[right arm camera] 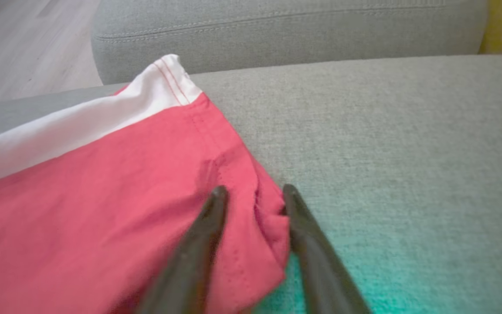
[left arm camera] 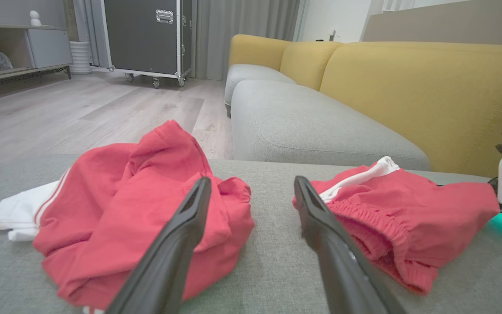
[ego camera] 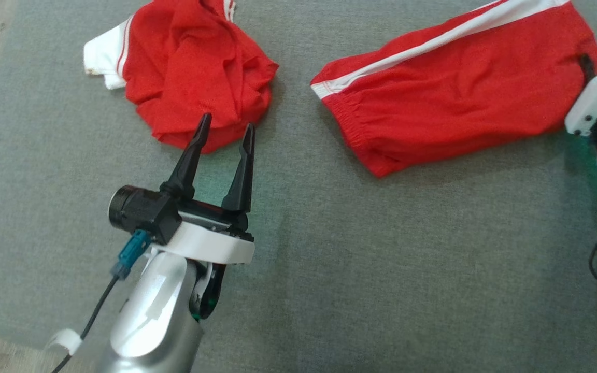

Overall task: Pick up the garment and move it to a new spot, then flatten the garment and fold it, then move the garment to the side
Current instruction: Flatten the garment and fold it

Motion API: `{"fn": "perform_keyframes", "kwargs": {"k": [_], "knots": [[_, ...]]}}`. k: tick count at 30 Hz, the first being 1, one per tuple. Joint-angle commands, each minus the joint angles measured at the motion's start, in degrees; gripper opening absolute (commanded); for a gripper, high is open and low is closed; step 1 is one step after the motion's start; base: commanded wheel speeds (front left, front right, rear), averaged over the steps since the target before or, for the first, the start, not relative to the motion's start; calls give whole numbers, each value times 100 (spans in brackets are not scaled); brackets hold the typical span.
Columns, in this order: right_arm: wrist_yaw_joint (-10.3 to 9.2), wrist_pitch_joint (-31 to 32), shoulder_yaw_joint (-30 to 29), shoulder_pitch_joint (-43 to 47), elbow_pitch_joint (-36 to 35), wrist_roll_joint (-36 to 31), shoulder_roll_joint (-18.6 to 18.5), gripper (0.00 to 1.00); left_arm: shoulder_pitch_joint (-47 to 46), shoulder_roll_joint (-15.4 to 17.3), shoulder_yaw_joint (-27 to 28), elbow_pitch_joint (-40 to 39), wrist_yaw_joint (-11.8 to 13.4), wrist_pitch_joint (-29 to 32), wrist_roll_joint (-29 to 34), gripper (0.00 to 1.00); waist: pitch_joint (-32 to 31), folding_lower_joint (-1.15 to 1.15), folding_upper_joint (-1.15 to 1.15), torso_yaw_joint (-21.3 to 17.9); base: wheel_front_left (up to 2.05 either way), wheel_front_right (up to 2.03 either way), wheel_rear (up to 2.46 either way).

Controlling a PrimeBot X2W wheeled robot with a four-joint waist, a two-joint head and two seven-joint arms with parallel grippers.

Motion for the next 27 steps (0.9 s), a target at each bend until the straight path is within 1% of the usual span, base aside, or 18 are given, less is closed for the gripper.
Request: {"fn": "perform_keyframes", "kwargs": {"k": [1, 8, 9, 16, 19, 23, 27], "knots": [[-5, -62, 184, -18, -5, -27, 96, 0, -162, 51, 205, -181, 38, -46, -37, 100, -29, 0, 0, -63, 0, 0, 0], [-5, -554, 596, -7, 23, 342, -16, 0, -51, 50, 373, -182, 36, -46, 6, 100, -306, 0, 0, -401, 0, 0, 0], [-5, -554, 596, -7, 23, 342, -16, 0, -51, 50, 373, -182, 36, -46, 6, 100, -306, 0, 0, -401, 0, 0, 0], [-5, -747, 814, 342, -89, 957, -359, 0, 155, 50, 536, -218, 1, -46, 65, 100, -662, 0, 0, -805, 0, 0, 0], [-5, -763, 739, 554, -122, 1164, -571, 0, 234, 50, 584, -229, -23, -46, 104, 100, -786, 0, 0, -940, 0, 0, 0], [-5, -779, 549, 814, -97, 1279, -787, 0, 322, 50, 674, -252, -49, -46, 143, 100, -891, 0, 0, -1079, 0, 0, 0], [-5, -876, 373, 984, -61, 1304, -776, 0, 408, 50, 726, -282, -77, -46, 180, 100, -932, 0, 0, -1150, 0, 0, 0]]}}
